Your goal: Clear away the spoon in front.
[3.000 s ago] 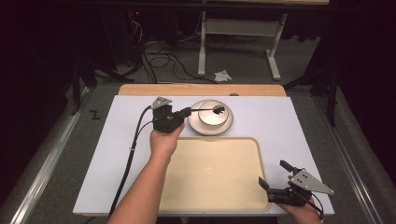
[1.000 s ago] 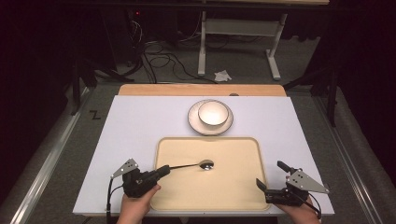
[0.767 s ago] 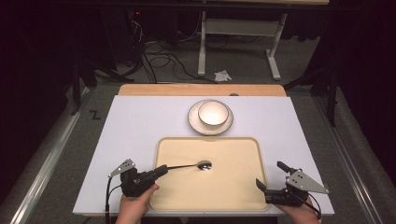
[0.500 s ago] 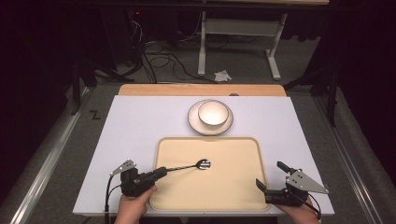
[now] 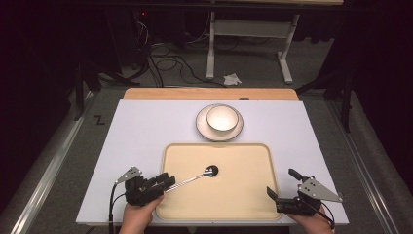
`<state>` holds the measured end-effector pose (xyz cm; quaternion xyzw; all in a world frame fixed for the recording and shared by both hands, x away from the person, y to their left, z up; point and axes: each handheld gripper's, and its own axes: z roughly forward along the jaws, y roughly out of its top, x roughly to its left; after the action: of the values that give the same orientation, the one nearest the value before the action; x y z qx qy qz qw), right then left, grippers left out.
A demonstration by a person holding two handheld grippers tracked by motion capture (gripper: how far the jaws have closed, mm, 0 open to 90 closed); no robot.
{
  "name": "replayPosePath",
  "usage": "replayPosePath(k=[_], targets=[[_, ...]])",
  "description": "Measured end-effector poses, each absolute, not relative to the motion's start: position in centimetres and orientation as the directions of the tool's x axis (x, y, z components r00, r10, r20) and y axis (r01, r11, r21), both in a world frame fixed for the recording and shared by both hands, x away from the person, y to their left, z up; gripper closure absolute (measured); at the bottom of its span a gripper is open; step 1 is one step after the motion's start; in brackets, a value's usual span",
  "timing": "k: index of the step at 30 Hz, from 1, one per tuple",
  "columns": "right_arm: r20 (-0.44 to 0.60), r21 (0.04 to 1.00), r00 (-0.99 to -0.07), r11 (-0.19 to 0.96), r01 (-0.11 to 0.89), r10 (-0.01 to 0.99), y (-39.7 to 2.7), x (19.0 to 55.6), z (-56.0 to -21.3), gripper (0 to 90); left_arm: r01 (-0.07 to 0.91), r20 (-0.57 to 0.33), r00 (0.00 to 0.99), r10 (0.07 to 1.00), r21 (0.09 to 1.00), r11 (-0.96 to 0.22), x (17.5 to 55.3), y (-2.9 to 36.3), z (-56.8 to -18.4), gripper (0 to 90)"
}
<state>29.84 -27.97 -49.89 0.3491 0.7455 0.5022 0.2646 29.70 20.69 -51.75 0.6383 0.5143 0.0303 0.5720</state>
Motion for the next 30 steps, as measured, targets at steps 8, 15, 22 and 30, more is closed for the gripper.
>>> replayPosePath(k=[8, 15, 22, 30], targets=[[-0.044, 0.933, -0.616, 0.252, 0.255, 0.786, -28.0, 29.8, -49.9, 0.6, 0.602, -0.382, 0.483, 0.788, 0.799, 0.019, 29.7, 19.9, -51.4, 50.0], [-0.044, 0.933, -0.617, 0.253, 0.255, 0.786, -27.9, 29.8, -49.9, 0.6, 0.591, -0.211, 0.485, 0.849, 0.794, -0.141, 29.8, 19.0, -51.5, 59.5], [-0.046, 0.932, -0.623, 0.257, 0.254, 0.781, -27.8, 29.8, -49.9, 0.6, 0.617, -0.114, 0.474, 0.873, 0.750, -0.237, 30.1, 18.6, -51.7, 90.0], [-0.040, 0.933, -0.620, 0.251, 0.257, 0.783, -27.8, 29.8, -49.9, 0.7, 0.633, -0.055, 0.500, 0.865, 0.705, -0.321, 30.1, 17.8, -51.7, 90.0]])
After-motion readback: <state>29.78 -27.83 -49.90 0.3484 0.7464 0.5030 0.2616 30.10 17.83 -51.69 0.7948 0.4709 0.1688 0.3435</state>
